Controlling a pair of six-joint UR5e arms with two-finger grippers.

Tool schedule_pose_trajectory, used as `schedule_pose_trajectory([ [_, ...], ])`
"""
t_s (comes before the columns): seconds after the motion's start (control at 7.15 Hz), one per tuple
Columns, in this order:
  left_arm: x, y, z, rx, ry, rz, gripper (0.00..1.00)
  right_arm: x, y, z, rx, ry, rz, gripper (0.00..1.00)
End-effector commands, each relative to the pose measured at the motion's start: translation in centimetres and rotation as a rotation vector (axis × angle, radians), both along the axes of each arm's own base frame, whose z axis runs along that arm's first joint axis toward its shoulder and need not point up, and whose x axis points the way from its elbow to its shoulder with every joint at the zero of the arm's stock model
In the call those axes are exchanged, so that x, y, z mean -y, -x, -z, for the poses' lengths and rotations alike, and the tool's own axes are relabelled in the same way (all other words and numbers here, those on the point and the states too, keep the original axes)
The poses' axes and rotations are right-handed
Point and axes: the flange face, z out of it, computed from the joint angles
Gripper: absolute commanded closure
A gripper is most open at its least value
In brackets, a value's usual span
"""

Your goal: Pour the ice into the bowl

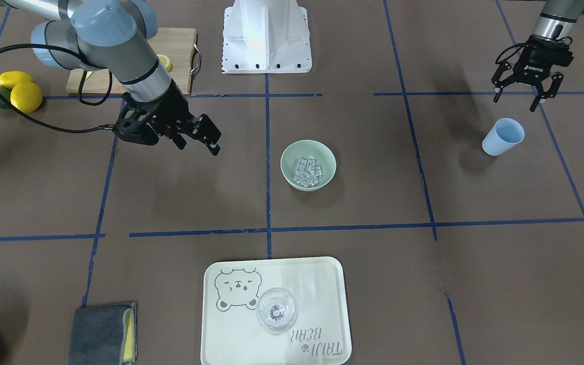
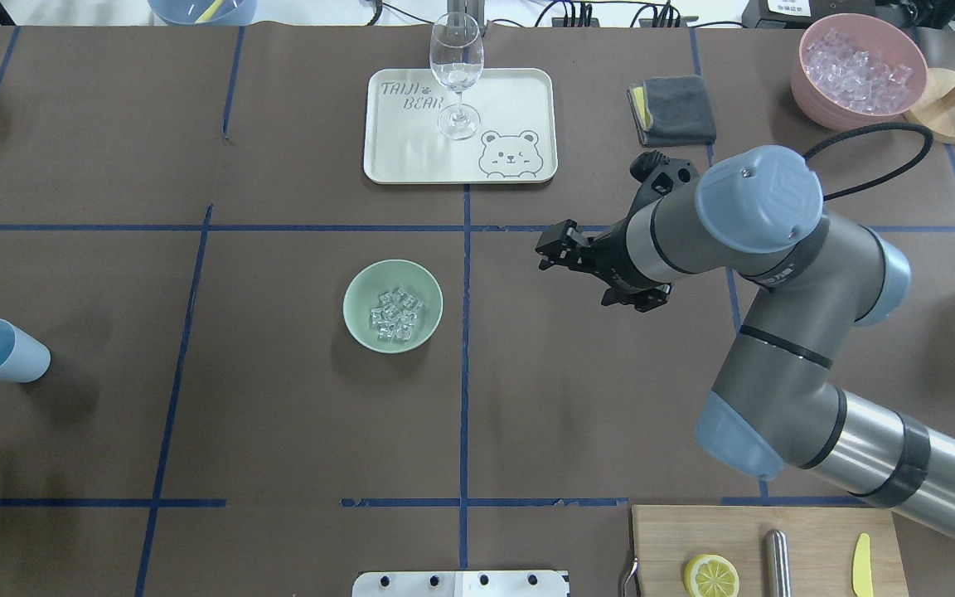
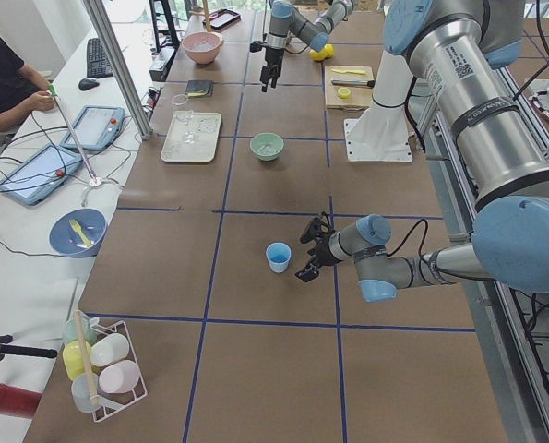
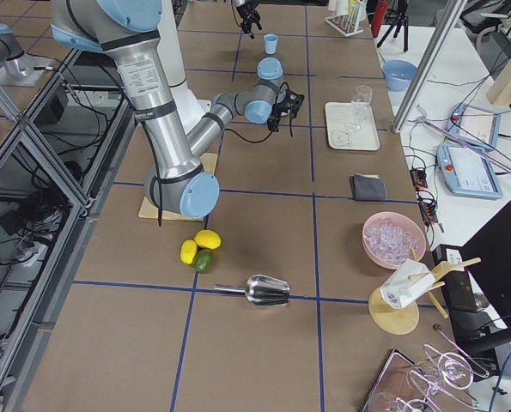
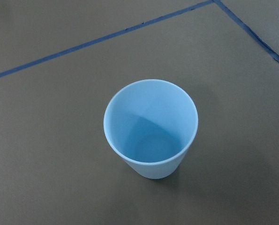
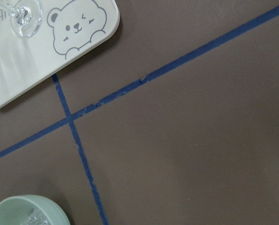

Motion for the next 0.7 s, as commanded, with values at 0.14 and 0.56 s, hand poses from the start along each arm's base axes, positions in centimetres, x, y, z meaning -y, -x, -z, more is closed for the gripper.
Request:
schedule_pose_trajectory([
  [0.14,6.8,3.9,1.5,-0.002,-0.101,-0.042,0.0,-1.6,6.0,2.5,-0.007,-0.01,-0.01,0.0],
  [0.56,15.4,3.8,4.8,-0.031,0.069,-0.067,0.0,-2.9,12.2,4.5,-0.039,-0.049,-0.021,0.0],
])
